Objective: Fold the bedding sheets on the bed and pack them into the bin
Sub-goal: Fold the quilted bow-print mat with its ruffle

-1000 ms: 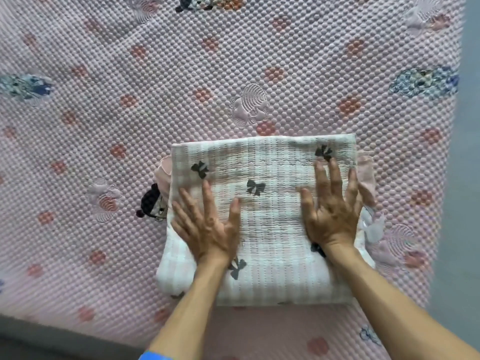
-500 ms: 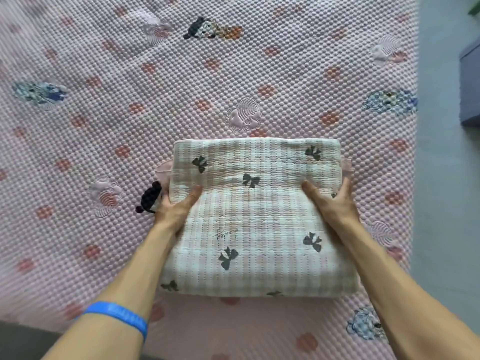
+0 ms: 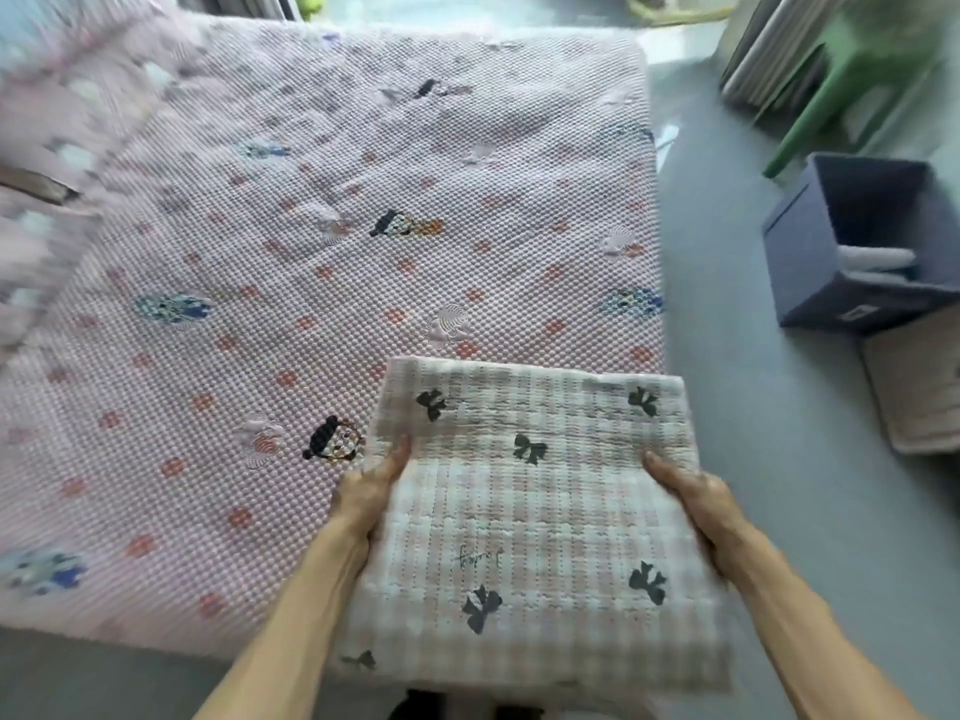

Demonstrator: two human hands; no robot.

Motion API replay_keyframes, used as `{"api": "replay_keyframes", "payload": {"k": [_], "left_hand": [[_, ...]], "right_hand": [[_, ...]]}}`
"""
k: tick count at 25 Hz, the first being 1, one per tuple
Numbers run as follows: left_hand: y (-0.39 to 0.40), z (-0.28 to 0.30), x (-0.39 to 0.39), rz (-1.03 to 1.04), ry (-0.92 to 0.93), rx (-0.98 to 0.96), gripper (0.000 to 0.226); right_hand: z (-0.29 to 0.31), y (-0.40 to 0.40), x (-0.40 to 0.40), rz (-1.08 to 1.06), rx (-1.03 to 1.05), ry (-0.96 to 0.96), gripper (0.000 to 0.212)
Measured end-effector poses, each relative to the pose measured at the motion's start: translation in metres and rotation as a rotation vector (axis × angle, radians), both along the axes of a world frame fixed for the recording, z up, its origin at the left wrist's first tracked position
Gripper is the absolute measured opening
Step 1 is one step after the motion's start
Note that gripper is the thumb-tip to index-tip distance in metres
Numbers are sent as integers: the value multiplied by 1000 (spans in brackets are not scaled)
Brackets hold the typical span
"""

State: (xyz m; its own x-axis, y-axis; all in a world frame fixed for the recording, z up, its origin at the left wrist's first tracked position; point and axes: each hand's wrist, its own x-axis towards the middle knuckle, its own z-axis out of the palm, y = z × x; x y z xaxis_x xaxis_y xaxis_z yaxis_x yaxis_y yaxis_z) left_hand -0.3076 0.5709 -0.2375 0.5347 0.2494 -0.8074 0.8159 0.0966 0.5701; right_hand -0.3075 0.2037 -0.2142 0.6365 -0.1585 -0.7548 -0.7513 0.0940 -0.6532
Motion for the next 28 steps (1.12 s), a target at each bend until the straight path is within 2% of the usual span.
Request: {"api": "replay_keyframes", "payload": {"k": [3,6,8,12,18,21,26,28], "left_hand": [[-66,89,8,-65,-103,-40,107],[-124,139,7,-173,-197,-99,93],[-166,160,1,-252,-228,-122,94],[-266,193,2,-350,-284,-138,81],[-469,170,25,-440,-267,-77,69],[-584,158,47,-493,-251,-34,64],[-691,126,96,-493,-165,-35,75],[-708,109,121,-457,-130,-50,80]], "right_hand": [[81,-66,-1,-31,-140,-111,50],[125,-126,-30,-109,-191,-167,75],[148,-167,-63,-196,-163,-199,76],[162,-246,-114,-331,-108,-215,77],[127,-419,-135,-472,-69,-203,71],[114,-517,-134,-547,-60,-209,60],[113,-629,-83,-528,-133,-200,36],[110,-660,-41,-487,-166,-201,37]]}}
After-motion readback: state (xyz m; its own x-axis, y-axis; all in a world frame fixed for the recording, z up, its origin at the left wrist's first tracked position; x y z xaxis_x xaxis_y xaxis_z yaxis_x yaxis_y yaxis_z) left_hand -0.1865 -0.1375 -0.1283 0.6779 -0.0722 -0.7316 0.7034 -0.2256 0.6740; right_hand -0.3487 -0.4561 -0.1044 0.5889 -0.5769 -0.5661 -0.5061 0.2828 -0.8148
